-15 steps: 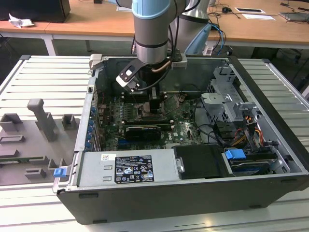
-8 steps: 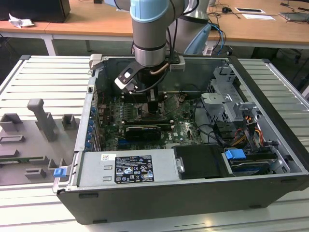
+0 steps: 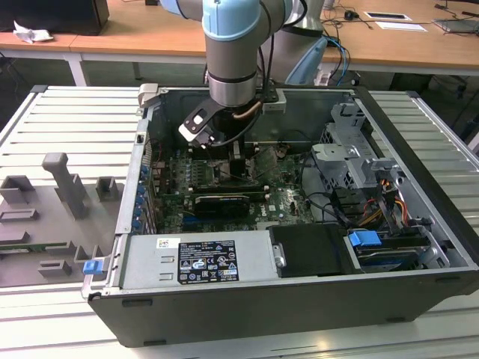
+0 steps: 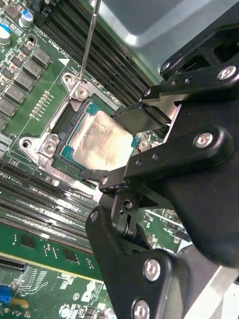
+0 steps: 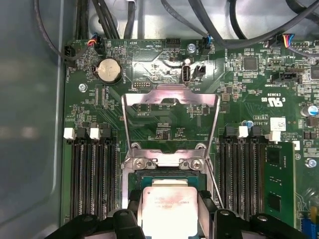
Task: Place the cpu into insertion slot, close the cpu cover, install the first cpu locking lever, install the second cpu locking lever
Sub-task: 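Place the cpu into insertion slot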
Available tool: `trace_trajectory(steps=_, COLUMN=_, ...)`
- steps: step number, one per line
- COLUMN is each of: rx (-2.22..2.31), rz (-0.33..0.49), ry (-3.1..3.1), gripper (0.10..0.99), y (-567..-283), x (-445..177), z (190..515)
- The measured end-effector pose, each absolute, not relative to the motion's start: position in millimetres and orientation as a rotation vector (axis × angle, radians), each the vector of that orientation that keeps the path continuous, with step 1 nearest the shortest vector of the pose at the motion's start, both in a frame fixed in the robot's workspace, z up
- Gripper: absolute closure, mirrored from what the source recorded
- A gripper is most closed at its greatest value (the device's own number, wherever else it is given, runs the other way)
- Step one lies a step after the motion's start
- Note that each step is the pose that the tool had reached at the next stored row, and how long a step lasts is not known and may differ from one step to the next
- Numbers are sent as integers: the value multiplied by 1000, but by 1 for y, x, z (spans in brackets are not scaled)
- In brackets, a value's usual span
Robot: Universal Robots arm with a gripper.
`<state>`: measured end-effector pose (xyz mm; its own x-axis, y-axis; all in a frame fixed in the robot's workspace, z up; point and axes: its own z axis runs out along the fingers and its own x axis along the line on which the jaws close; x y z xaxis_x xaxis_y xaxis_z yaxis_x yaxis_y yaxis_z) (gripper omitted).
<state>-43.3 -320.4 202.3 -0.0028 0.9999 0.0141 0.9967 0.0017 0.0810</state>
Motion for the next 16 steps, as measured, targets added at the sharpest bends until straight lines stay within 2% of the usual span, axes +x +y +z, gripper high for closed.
trace_trajectory(steps=7, rx=2184, rz=103, ry=2189, gripper=553, y=-320, x=-43, z=200)
trace_trajectory(steps=8, rx=2184, rz=104, ry=2189, gripper=537, y=-320, x=-43, z=200)
trace_trajectory(steps=9, rx=2185, rz=104, ry=2189, gripper=475, y=-320, x=-43, z=200)
trace_trajectory(steps=16, rx=2185, rz=99, ry=2184, gripper=475, y=-320, x=-43, z=212)
